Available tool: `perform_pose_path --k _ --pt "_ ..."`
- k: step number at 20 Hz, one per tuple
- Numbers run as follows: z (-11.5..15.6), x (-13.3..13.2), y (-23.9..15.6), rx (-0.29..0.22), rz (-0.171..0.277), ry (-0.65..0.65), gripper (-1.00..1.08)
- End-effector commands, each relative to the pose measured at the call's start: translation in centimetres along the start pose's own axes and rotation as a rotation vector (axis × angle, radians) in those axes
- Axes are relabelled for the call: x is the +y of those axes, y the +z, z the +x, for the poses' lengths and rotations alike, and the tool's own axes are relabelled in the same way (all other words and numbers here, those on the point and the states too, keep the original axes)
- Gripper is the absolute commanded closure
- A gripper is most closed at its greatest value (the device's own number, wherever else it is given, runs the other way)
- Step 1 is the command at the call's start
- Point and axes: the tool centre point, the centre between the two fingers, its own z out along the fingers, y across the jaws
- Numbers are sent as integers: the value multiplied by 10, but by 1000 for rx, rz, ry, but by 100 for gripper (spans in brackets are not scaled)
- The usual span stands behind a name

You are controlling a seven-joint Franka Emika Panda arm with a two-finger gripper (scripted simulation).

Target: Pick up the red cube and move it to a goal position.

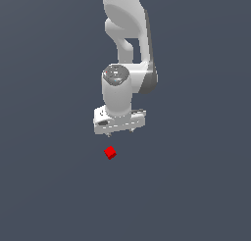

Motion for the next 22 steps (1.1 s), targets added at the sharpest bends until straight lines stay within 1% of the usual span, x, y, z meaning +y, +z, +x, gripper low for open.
perform_pose_path --k 1,13,18,22 --pt "2 8 14 -2 0 -56 -92" --pt "20 45 81 -13 0 -329 -92" --pt "27 54 99 -17 0 -404 -92" --pt "31 58 108 -18 -1 -441 -92"
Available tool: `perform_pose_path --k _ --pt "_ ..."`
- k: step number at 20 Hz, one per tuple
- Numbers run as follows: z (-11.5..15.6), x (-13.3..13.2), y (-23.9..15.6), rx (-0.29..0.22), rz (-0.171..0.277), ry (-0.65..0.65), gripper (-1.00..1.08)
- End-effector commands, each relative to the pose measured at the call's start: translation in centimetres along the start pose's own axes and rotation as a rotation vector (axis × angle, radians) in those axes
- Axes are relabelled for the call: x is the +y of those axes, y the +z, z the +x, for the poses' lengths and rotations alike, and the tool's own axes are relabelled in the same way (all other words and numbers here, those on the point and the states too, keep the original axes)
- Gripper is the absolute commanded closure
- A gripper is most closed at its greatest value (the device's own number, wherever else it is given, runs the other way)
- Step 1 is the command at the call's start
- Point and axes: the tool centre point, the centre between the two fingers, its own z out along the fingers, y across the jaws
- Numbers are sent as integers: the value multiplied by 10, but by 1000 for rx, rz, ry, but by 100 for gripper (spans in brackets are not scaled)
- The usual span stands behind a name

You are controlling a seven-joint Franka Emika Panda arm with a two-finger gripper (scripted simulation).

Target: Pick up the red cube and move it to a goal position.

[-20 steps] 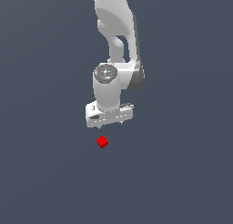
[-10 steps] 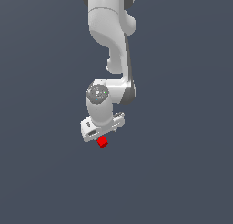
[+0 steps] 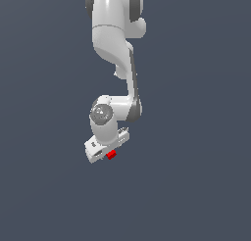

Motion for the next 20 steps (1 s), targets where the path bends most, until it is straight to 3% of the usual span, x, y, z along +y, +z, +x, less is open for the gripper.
perform_pose_path --k 1,5,6,20 --pt "2 3 4 0 -1 -21 -92" --pt "3 4 7 -1 -1 -31 -92" --pt "3 4 7 -1 -1 -31 108" --pt "1 4 3 -1 -1 -31 108"
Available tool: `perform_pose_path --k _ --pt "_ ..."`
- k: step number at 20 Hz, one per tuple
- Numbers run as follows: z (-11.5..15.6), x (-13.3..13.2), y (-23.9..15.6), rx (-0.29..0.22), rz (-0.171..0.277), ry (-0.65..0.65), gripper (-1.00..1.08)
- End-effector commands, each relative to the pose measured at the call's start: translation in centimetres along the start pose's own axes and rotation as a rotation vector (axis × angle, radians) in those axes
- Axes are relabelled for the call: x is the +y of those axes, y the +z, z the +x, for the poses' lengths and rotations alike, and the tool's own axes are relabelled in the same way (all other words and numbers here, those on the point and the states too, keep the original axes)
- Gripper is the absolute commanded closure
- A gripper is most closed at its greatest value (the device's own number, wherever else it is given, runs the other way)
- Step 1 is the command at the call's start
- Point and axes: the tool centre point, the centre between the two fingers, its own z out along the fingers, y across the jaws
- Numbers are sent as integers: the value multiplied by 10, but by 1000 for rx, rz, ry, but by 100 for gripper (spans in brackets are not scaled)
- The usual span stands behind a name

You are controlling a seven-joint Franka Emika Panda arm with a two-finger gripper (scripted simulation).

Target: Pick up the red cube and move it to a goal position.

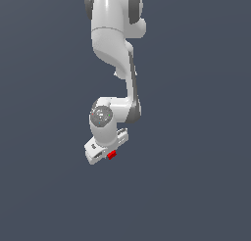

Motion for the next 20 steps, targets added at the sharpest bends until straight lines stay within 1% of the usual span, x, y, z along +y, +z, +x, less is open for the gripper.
perform_pose_path --k 1,6,10,20 --pt "-1 -1 -4 1 -1 0 108" --pt "-7 -5 -19 1 -1 0 108" --pt "-15 -11 -39 0 -1 0 108" --pt "-44 -33 -114 0 -2 0 108"
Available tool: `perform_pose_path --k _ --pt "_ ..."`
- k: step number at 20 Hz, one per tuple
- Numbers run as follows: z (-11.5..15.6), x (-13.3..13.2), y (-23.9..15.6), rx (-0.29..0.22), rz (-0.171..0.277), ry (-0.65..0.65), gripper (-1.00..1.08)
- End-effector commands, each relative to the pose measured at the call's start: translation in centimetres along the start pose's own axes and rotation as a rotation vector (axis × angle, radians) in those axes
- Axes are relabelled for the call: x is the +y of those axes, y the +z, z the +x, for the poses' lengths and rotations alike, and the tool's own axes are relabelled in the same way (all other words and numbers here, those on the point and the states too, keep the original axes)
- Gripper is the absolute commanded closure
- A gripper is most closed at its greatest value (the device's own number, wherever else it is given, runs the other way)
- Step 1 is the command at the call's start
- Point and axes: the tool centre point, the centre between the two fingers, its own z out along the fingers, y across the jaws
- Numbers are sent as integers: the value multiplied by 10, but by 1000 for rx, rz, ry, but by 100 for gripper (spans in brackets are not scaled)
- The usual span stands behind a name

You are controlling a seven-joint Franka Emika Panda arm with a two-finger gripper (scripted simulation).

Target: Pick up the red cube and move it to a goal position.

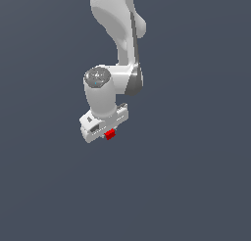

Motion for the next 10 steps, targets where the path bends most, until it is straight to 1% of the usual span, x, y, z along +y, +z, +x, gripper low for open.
perform_pose_path --k 1,6,10 --pt "-7 -6 -19 0 0 0 108" --pt "-18 -14 -49 0 -1 -1 108" --pt "-23 -18 -65 1 0 0 108"
